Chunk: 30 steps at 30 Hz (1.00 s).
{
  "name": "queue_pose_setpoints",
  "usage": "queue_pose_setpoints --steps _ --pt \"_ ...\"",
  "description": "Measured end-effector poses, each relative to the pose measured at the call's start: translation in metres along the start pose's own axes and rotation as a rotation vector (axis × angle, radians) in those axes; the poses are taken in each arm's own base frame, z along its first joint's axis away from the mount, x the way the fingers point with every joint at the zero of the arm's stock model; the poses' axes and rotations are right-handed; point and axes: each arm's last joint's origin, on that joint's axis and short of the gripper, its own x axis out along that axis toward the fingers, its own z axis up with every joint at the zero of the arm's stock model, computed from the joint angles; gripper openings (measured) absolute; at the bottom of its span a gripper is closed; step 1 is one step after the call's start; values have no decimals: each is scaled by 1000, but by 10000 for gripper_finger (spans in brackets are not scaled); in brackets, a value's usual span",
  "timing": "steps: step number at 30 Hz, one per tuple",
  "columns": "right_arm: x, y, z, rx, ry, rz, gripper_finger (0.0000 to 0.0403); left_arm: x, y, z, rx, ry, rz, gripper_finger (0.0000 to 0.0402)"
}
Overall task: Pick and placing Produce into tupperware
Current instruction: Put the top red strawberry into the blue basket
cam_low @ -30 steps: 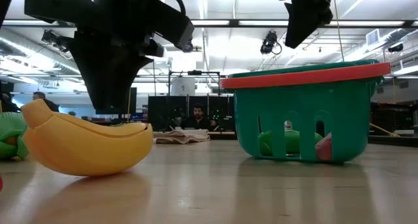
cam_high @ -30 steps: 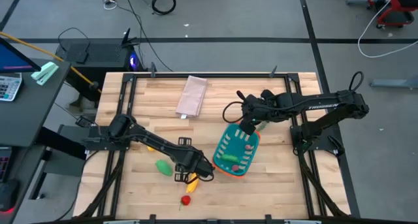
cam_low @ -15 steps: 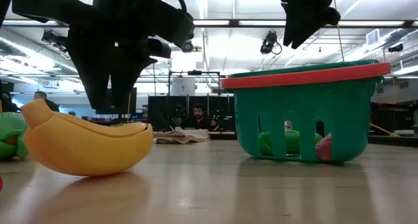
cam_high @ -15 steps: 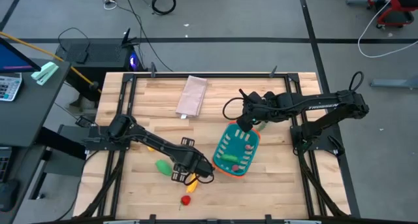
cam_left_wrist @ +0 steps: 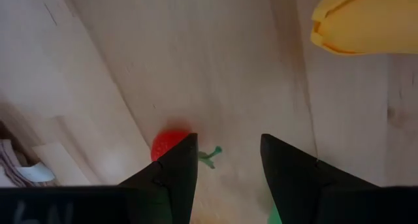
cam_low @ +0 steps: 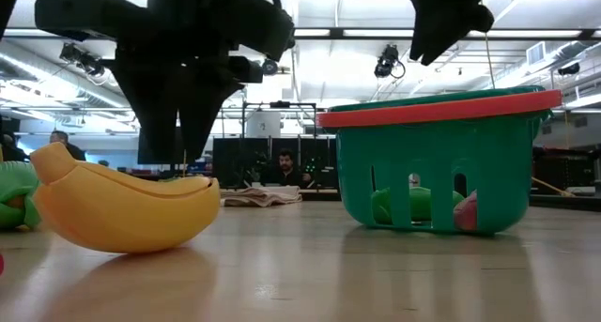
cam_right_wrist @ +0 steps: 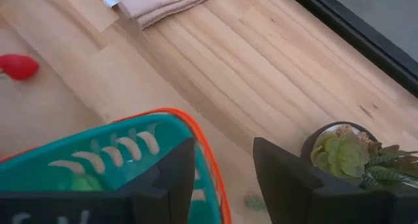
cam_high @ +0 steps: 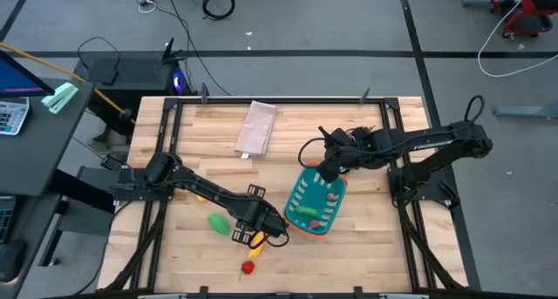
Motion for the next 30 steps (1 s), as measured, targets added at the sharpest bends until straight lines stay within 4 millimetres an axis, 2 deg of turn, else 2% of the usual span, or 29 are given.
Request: queue_pose_setpoints --steps 9,21,26,30 --pt "-7 9 -10 -51 -8 27 163 26 -4 -15 2 102 17 172" --pt "-8 9 -10 -56 -36 7 163 28 -2 -15 -26 97 55 172" --pt "-8 9 -10 -58 -36 7 163 26 -1 -24 -184 180 81 173" --pt "-8 9 -9 -66 -51 -6 163 24 0 -32 -242 265 108 173"
